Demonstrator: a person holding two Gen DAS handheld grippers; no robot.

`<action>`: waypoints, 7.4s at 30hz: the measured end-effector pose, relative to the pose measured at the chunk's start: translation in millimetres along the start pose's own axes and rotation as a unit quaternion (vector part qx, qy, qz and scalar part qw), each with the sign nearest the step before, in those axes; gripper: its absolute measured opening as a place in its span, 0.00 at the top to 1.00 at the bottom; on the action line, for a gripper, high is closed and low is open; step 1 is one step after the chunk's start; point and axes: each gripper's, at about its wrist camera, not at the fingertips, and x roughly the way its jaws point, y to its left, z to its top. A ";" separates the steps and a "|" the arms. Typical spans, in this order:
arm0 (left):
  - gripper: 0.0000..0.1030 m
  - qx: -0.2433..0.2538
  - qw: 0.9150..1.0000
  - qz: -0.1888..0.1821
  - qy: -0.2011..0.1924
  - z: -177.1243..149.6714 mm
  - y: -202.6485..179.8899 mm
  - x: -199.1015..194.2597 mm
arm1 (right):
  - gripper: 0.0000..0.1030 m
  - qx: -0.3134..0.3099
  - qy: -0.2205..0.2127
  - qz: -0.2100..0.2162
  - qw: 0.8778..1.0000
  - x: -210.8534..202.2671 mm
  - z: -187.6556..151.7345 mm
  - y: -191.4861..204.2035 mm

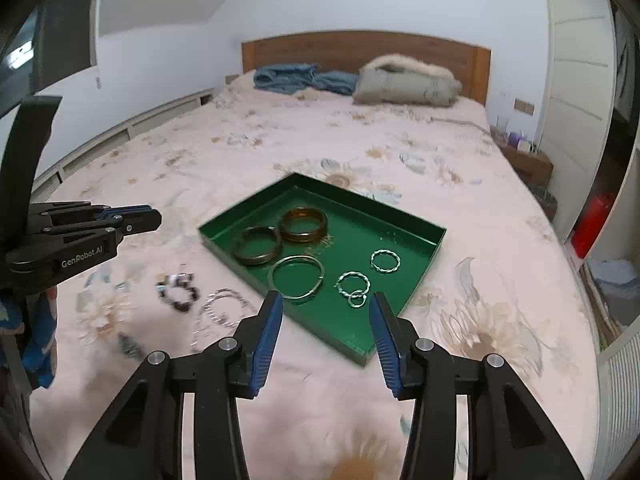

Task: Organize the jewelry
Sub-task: 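Open the left tool dropping the bangle while the right tool releases the ring into the tray, then withdraw both open tools toward the silver watch and remaining ring, then grasp the silver wristwatch with the left tool while the right tool grasps the silver ring, then lift and carry the watch and ring over the green tray with both tools, then open the left tool releasing the watch while the right tool releases the ring into the tray, then withdraw both open tools toward the beaded bracelet and silver necklace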

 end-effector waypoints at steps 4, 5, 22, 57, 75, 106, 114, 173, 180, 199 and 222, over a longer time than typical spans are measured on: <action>0.65 0.001 0.999 0.031 -0.026 -21.4 7.7 -48.5 | 0.51 -0.006 -0.018 0.001 1.000 -44.1 -10.1 16.7; 0.65 0.005 0.999 0.037 -0.033 -27.6 8.6 -60.8 | 0.51 -0.009 -0.022 0.001 1.000 -55.7 -13.3 22.4; 0.62 0.019 0.992 0.043 -0.121 -109.5 11.5 -205.7 | 0.45 -0.019 -0.051 0.004 0.998 -170.1 -79.9 90.1; 0.55 -0.039 0.995 0.024 -0.087 -184.3 49.5 -209.2 | 0.45 -0.027 -0.048 -0.126 0.991 -211.2 -146.0 123.4; 0.55 -0.065 0.996 0.014 -0.052 -182.4 63.3 -159.6 | 0.45 -0.044 -0.022 -0.137 0.989 -178.4 -135.7 123.9; 0.55 0.064 0.994 -0.080 0.046 -151.3 58.2 17.5 | 0.60 0.013 0.094 0.041 0.995 24.7 -124.6 90.2; 0.55 0.132 0.982 -0.114 0.066 -153.6 52.5 49.4 | 0.63 0.009 0.112 0.043 0.993 60.4 -120.6 82.7; 0.85 0.050 0.986 -0.122 0.098 33.2 -50.1 217.6 | 0.80 0.001 0.133 -0.024 0.991 223.9 36.6 -49.6; 0.84 0.020 0.987 -0.129 0.096 41.3 -32.5 206.0 | 0.68 0.016 0.127 -0.045 0.991 204.7 32.1 -56.4; 0.76 0.001 0.997 -0.063 -0.042 56.0 62.9 -43.1 | 0.59 0.029 -0.006 -0.022 0.999 -38.9 29.7 -9.4; 0.48 0.009 0.998 -0.060 -0.014 -65.3 110.8 -91.2 | 0.46 0.046 -0.009 0.019 0.999 -100.2 -44.3 59.9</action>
